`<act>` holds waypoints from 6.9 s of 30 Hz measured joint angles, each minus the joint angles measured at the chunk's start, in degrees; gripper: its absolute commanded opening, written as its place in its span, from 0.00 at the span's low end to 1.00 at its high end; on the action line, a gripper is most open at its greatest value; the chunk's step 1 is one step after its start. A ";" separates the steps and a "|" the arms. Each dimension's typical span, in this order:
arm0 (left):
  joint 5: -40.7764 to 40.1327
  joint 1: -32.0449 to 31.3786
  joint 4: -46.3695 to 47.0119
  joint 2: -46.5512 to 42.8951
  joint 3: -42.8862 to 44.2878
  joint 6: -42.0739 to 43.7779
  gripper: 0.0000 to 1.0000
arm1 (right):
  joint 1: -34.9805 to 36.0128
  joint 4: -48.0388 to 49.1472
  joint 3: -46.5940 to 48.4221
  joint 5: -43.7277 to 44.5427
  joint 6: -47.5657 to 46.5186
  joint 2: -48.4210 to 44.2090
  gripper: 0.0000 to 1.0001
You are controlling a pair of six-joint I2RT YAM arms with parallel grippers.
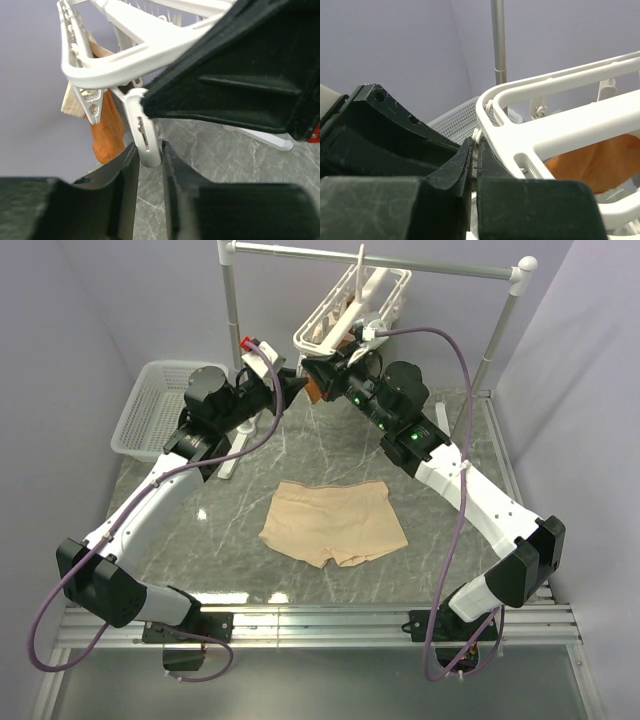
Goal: Clip the underwear to the hanger
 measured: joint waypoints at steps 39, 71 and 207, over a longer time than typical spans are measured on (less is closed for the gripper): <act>3.08 2.03 5.55 3.98 0.50 -17.03 0.50 | -6.27 2.67 -3.30 -8.61 14.64 -1.68 0.00; 8.15 2.78 33.62 19.43 0.61 -20.22 0.63 | -10.78 0.13 -3.50 -12.22 14.80 -3.23 0.00; -16.61 -5.11 34.82 5.79 -12.33 -0.09 0.00 | -1.57 -31.23 19.85 3.50 25.73 3.96 0.67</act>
